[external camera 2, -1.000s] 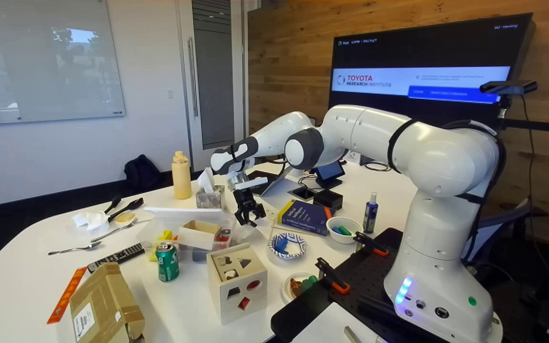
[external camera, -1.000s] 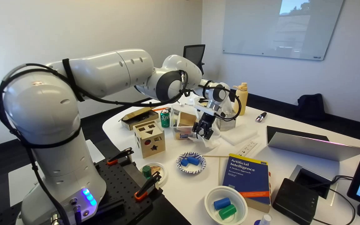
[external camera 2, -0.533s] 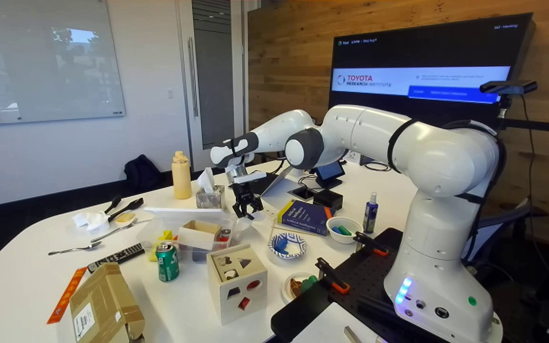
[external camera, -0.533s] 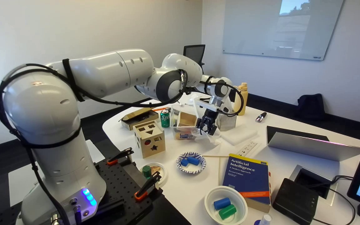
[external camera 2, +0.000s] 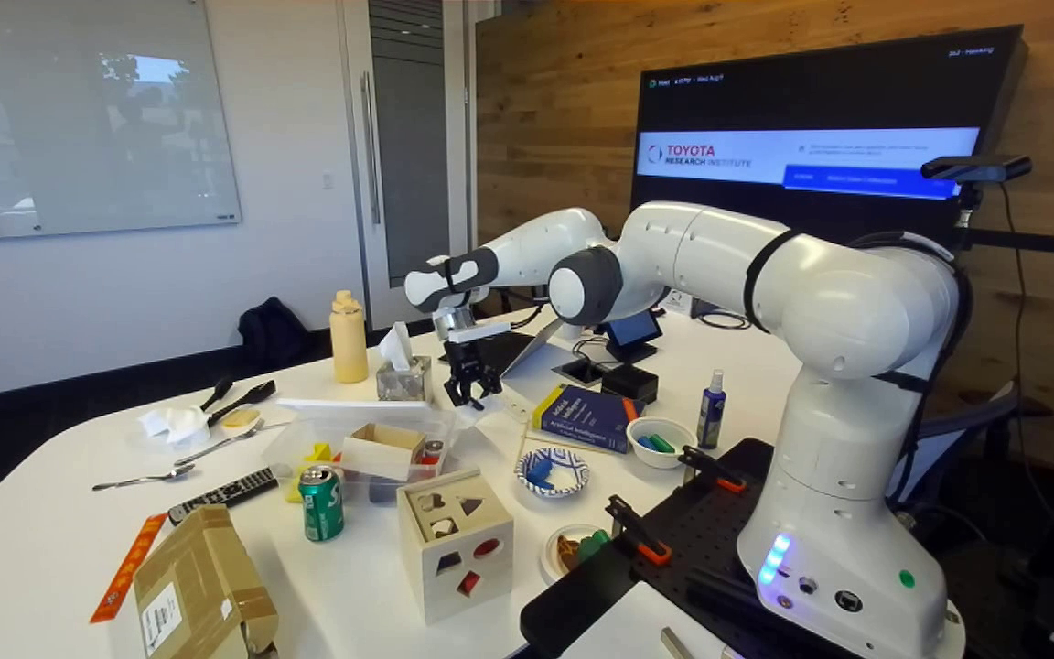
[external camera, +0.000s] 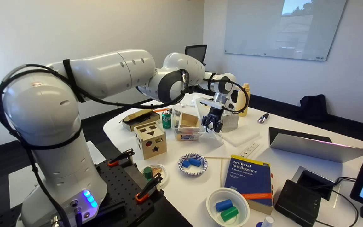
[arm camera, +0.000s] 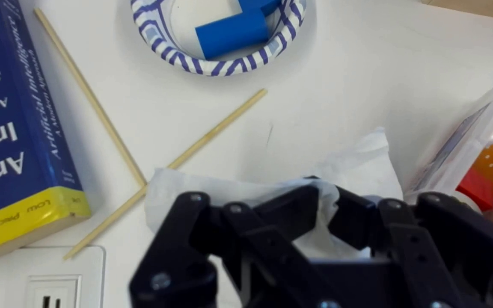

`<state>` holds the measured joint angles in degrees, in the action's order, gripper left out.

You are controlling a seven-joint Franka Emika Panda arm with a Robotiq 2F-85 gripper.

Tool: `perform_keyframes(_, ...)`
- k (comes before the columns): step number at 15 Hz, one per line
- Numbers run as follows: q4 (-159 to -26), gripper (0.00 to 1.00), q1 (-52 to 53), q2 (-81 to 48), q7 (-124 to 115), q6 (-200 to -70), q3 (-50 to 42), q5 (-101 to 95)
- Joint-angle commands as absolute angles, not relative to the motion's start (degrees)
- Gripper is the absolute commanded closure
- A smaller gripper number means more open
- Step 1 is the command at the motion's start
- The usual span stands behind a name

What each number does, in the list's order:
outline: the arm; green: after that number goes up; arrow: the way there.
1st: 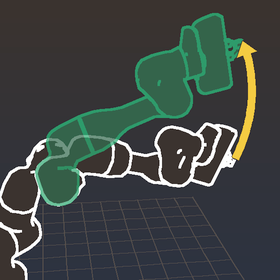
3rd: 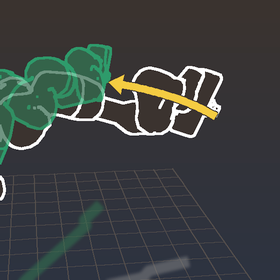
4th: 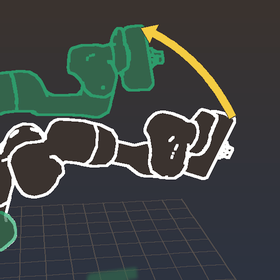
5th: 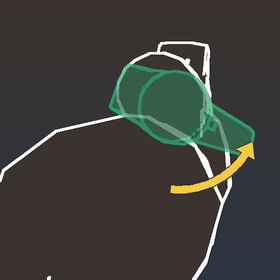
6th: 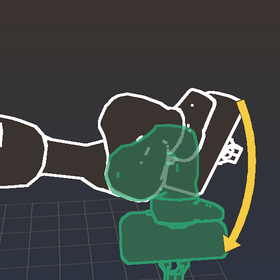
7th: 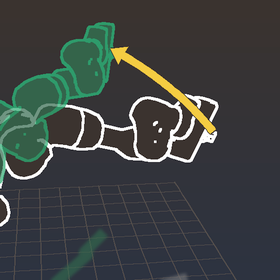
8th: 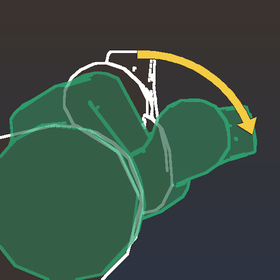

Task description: Pick up a wipe and put it on the table

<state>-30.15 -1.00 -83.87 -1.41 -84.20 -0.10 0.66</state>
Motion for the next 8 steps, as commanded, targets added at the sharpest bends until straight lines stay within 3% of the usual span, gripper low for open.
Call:
perform_keyframes(1, -29.74, 1.00, -0.26, -83.88, -1.62, -88.00, -1.05, -0.63)
perform_keyframes(8, -30.83, 1.00, 0.25, -84.17, -0.94, -97.53, -1.32, -2.06)
